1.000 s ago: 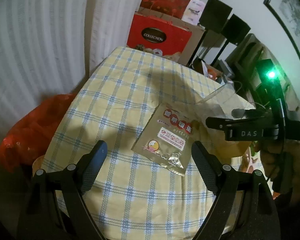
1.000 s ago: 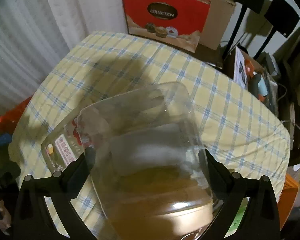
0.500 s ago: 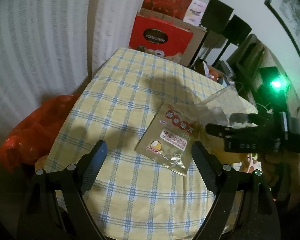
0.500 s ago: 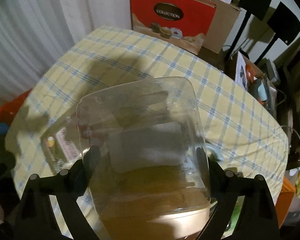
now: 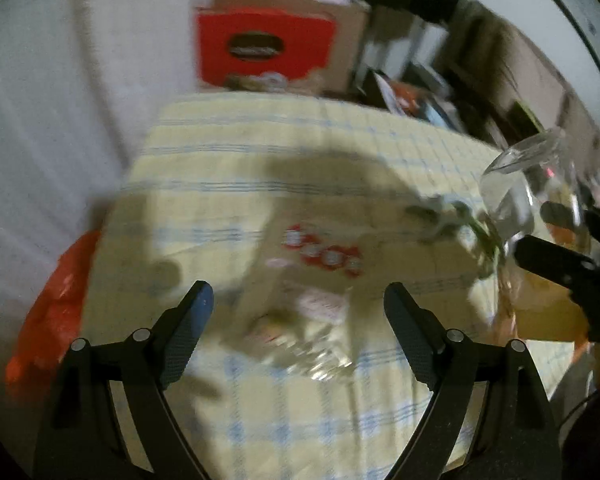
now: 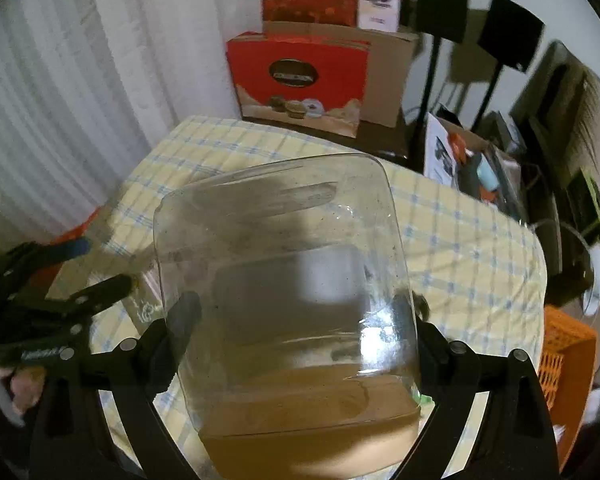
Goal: Organize objects
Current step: 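Grasp the brown printed sachet packet with the left gripper while the right gripper holds the jar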
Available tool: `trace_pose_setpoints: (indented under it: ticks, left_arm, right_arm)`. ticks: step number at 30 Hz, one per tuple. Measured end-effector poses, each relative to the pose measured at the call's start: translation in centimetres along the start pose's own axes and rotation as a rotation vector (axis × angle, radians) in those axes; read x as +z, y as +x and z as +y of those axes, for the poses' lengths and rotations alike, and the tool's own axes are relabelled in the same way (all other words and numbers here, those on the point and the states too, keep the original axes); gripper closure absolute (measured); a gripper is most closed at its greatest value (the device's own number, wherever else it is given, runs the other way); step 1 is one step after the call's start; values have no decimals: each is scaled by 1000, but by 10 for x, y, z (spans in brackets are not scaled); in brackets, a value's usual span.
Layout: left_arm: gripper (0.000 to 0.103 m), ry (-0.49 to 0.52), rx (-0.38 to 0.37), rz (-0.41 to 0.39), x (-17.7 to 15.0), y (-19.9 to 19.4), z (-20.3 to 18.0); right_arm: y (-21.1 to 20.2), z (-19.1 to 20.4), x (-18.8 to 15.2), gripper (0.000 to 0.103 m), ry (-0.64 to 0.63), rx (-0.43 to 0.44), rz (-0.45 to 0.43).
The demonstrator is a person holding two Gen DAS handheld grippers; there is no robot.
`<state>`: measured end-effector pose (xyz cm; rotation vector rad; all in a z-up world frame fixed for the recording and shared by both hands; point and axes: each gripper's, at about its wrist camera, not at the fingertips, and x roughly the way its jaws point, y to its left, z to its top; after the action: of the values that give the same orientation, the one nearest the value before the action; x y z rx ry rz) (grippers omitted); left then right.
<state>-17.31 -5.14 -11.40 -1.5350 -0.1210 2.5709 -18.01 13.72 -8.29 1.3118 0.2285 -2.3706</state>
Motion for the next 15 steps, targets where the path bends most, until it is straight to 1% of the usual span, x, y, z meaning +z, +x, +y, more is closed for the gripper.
trace_pose_setpoints:
  ticks: [1,2,3,5,6,8,9,12,15]
  left_arm:
    - [17,33,1,16,3,6,-5]
    - [17,78,21,34,5,16,-12]
    - [17,95,40,41,6,22,-15]
    - [17,106,128,24,7,31,-17]
    - [17,99,127,20,6,35,-16]
    - [17,82,86,57,4,43,-14]
    - [17,94,86,68,2,46,-16]
    - [18,146,101,49,-6,48,-26]
    - [26,170,112,38,-9,44,-33]
  right_arm:
    - [-3,-7,-4,9,28,7,-3]
    - [-4,-11,-7,9,44,8,-3]
    - [-4,-15,-10,9,56,7,-2]
    - [-6,-21,-16,9,73,11,0]
    - [-6,-23,-18,9,74,14,4]
    - [-9,-26,-20,9,82,20,4]
    - [-10,-28,-20,9,91,25,0]
    - [-18,-30,-24,9,111,54,-16]
    - [-23,-27,-26,9,108,68,-25]
